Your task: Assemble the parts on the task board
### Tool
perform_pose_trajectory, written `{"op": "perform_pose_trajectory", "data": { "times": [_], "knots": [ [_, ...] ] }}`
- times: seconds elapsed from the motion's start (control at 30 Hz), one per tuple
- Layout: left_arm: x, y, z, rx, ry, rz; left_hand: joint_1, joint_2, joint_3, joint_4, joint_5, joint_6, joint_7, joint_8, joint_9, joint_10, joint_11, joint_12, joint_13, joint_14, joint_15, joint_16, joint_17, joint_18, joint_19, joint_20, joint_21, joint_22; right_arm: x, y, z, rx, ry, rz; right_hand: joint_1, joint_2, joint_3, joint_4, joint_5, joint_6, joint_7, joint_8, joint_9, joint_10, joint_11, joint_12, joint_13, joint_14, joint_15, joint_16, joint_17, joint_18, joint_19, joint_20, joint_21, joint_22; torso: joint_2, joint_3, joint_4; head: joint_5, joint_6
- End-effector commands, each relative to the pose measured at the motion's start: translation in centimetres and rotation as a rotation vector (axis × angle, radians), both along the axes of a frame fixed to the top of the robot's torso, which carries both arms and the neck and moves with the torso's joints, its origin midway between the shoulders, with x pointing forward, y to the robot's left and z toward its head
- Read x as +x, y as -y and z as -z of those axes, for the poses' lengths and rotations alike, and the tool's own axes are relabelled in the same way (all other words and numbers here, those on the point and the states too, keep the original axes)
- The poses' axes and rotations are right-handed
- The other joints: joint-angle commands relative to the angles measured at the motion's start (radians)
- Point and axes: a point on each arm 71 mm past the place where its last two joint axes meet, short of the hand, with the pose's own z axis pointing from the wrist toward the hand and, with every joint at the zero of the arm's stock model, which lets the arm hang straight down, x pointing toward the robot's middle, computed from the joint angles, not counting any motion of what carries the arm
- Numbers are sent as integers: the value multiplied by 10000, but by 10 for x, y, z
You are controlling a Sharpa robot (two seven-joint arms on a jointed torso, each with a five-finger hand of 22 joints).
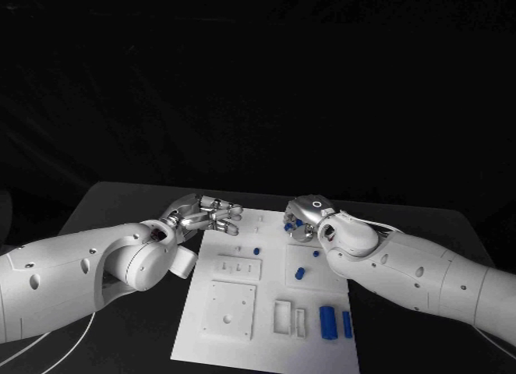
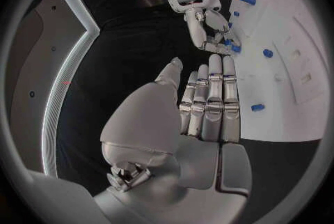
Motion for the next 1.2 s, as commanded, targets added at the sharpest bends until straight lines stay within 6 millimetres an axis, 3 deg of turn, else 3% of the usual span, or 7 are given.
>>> {"op": "perform_pose_trajectory", "data": {
  "times": [0.03,0.67,0.8,0.97,1.2],
  "knots": [
    [0,1,-1,-19,54,129,-44,42,-70,-9,-47,-32,-9,-55,-2,-63,-13,-41,15,-31,24,-59,10,-92,42,16,-36,-20,-1,-2,-8,331,643,145,80,148,9,-54,-11,88,0,24,187,136,-88,19,88,9,-81,-6,26,78,25,-25,-63,101,1,-32,16,16,42],
    [2,5,-1,-10,106,190,-30,51,-90,-33,-43,-36,-5,-57,-3,-82,-8,-40,15,-30,24,-60,10,-91,52,16,-40,-55,6,-39,-23,940,1162,40,102,127,12,-48,-6,126,-7,23,145,153,-88,17,30,7,-87,-14,74,78,114,-29,-326,570,53,-63,95,14,163],
    [2,8,-1,-18,108,239,-30,51,-90,-33,-43,-36,-5,-57,-3,-82,-8,-40,15,-30,24,-60,10,-91,52,16,-40,-55,7,-46,-22,971,1172,-34,102,127,12,-48,-6,126,-7,23,145,153,-88,17,30,7,-87,-14,74,78,114,-29,-326,570,64,-98,151,-68,170],
    [2,9,-2,-25,122,274,-32,63,-95,-47,-36,-38,-5,-55,-3,-87,-7,-41,15,-31,25,-63,10,-90,57,15,-36,-68,11,-50,-20,941,1111,-58,89,119,26,-54,4,125,-5,21,137,149,-86,16,33,10,-82,-15,79,77,130,-24,-394,664,60,-112,143,-39,205],
    [3,11,-2,-18,127,315,-32,63,-95,-47,-36,-38,-5,-55,-3,-87,-7,-41,15,-31,25,-63,10,-90,57,15,-36,-68,14,-53,-16,866,1003,-69,104,125,21,-76,-9,135,-3,22,135,156,-85,18,35,8,-85,-17,81,76,143,-28,-416,736,91,-91,114,-2,208]
  ]
}}
